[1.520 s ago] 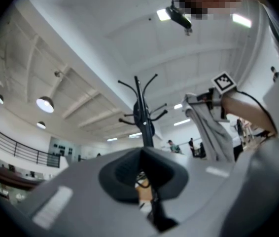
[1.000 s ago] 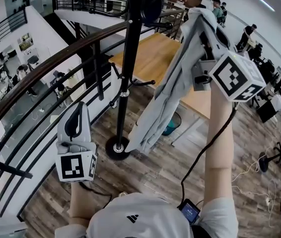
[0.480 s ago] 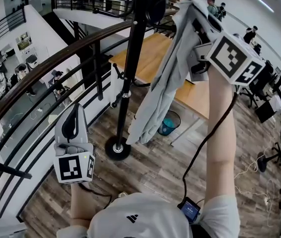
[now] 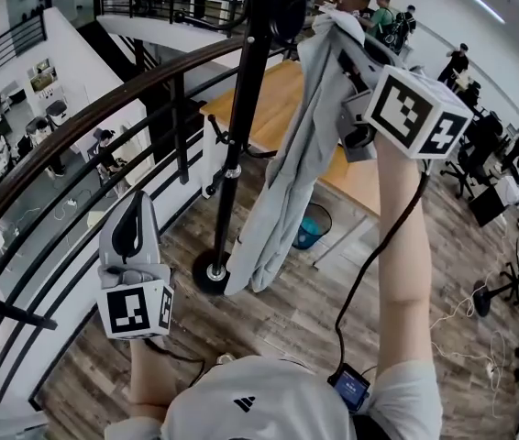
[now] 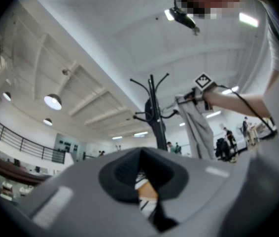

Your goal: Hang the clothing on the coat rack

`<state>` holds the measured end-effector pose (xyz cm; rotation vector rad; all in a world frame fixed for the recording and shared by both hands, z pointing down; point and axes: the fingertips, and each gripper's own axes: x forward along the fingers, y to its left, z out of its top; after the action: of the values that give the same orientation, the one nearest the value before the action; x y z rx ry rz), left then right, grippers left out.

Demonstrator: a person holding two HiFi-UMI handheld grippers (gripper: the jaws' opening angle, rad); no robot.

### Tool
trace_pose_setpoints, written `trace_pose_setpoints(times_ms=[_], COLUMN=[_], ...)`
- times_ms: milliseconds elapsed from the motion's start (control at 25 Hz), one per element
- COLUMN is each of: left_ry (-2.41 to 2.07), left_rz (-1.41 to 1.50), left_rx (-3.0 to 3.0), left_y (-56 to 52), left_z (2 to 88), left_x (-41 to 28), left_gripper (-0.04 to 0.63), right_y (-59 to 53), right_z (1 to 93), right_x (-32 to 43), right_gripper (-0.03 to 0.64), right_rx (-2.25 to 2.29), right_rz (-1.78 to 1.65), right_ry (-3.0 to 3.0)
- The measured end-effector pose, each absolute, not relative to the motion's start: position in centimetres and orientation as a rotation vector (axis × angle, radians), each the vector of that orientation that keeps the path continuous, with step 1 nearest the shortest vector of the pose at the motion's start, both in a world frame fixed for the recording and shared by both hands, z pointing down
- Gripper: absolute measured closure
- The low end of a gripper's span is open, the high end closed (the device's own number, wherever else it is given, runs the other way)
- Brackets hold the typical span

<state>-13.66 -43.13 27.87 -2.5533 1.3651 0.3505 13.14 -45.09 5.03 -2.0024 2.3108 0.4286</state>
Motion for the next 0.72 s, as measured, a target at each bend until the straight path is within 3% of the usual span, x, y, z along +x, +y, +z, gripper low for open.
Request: trace_pose_setpoints(times_ms=[720], left_ry=[1.401], left_rz=[0.344], left_rx=[-2.555], left_y=[-41.9], left_z=[28.5], left_x=[-14.5], left_gripper=[0.588], right_y=[-45.7], right_z=[11.5], right_x=[12.4], right_gripper=[0.604], right_rx=[-2.031], right_rz=[0.262], right_ry=[2.406])
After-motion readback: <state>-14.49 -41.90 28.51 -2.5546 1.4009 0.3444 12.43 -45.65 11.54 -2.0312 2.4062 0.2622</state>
